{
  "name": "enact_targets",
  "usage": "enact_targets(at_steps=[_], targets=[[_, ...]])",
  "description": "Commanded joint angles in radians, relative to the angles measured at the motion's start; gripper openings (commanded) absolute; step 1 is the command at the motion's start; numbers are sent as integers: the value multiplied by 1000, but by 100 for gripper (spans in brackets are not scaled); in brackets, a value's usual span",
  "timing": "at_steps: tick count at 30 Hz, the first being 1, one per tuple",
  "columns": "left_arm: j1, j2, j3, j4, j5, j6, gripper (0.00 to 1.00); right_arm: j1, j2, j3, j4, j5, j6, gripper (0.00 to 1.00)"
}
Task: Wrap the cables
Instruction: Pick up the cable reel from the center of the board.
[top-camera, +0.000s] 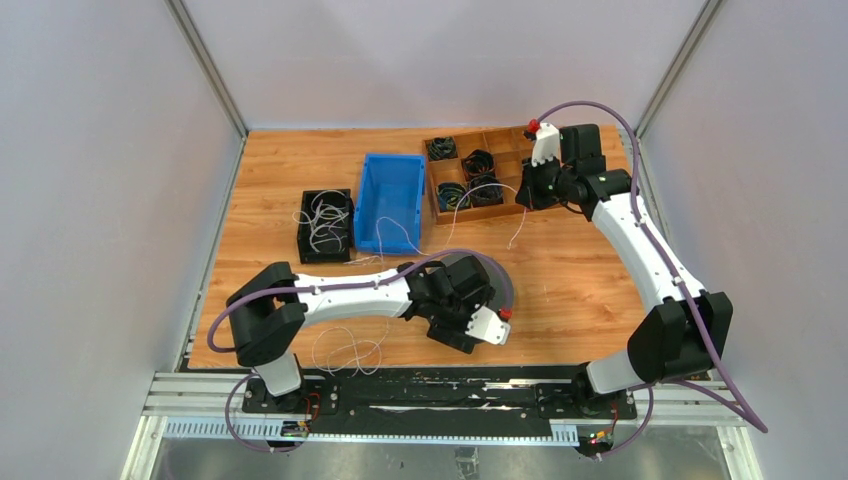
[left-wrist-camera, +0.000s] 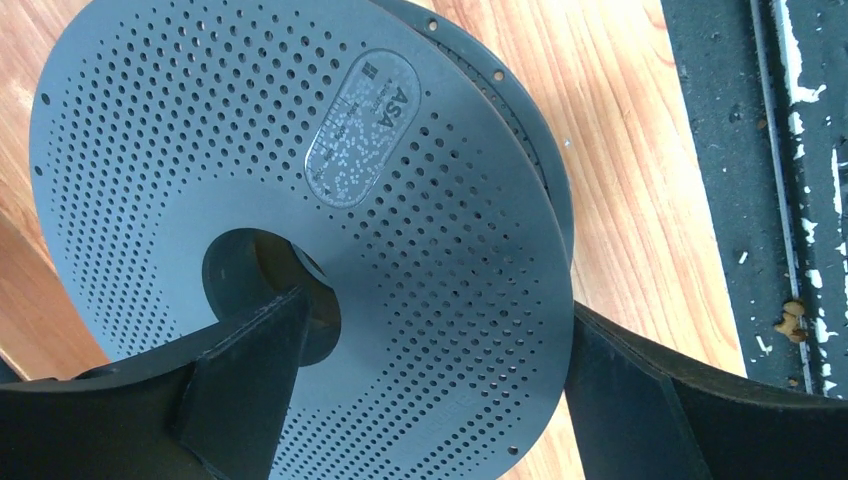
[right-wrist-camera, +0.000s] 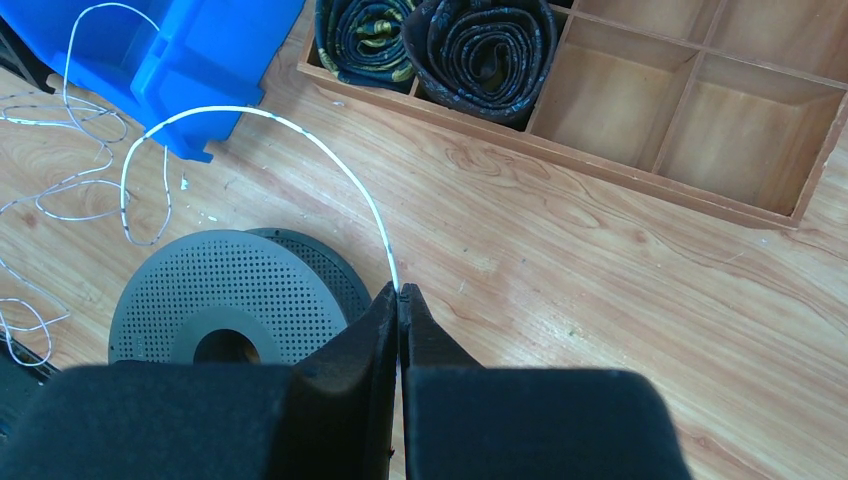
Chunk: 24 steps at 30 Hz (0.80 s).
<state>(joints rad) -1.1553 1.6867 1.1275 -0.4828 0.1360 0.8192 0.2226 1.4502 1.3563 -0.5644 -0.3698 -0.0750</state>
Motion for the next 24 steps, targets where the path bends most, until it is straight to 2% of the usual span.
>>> enact_targets(at_steps=[1, 6, 13, 24], targets=[[-8, 11, 12, -9, -27, -12, 92, -15, -28, -11, 11, -23, -1, 1], [-8, 25, 55, -60, -7, -66, 81, -17, -28, -6, 9, -26, 0, 1], [-9, 14, 112, -147, 100, -135, 63, -21, -28, 30, -6, -27, -3, 1], [16, -81, 164, -186, 281, -267, 60, -32, -12, 89, -46, -26, -21, 1]])
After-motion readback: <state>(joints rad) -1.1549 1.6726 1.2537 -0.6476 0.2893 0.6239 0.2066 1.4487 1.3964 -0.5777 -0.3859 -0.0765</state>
